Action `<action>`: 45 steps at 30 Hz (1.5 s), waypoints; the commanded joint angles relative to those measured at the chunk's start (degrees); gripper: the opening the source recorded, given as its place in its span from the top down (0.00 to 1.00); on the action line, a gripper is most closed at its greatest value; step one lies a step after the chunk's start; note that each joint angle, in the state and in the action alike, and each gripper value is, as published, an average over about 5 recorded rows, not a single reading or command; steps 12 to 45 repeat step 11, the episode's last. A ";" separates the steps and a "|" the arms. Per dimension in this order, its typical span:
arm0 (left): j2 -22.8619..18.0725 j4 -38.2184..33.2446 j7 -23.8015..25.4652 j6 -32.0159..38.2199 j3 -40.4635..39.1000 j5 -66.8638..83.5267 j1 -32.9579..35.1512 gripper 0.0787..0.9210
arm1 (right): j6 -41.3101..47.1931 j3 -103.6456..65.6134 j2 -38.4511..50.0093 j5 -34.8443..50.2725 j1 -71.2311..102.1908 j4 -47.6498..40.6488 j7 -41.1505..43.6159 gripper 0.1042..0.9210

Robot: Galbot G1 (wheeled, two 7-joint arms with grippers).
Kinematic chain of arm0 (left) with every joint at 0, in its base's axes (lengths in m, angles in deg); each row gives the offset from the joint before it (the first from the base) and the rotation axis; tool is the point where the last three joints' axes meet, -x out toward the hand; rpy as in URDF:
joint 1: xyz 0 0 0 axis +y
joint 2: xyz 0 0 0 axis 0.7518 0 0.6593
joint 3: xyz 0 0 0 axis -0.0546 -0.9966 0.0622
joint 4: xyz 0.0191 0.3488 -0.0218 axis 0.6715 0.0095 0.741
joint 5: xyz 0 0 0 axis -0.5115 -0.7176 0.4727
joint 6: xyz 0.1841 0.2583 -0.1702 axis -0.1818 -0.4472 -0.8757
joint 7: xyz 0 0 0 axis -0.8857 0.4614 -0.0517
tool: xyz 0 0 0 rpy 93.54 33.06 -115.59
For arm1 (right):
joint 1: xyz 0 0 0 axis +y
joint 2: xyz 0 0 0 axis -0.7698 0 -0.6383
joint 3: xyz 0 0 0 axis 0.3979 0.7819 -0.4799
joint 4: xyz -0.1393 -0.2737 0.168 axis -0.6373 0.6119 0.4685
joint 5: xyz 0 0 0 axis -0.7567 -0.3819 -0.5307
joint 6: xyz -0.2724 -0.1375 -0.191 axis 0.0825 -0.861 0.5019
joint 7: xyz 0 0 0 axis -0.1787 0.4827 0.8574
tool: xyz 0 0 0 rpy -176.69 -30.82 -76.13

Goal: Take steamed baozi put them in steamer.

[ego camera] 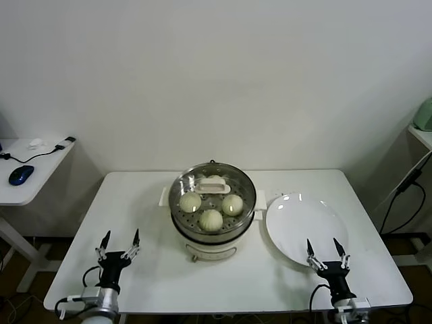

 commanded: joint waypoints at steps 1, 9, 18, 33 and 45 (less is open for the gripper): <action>-0.16 0.60 0.01 0.88 0.02 -0.13 0.20 0.12 | -0.03 0.10 -0.09 0.13 -0.02 0.04 0.01 0.12; -0.03 0.46 0.08 0.98 -0.03 -0.28 0.07 0.12 | -0.08 0.17 -0.31 0.05 -0.07 -0.01 -0.06 0.12; 0.01 0.44 0.10 0.97 -0.03 -0.25 0.06 0.12 | -0.08 0.16 -0.34 0.05 -0.09 0.01 -0.07 0.12; 0.01 0.44 0.10 0.97 -0.03 -0.25 0.06 0.12 | -0.08 0.16 -0.34 0.05 -0.09 0.01 -0.07 0.12; 0.01 0.44 0.10 0.97 -0.03 -0.25 0.06 0.12 | -0.08 0.16 -0.34 0.05 -0.09 0.01 -0.07 0.12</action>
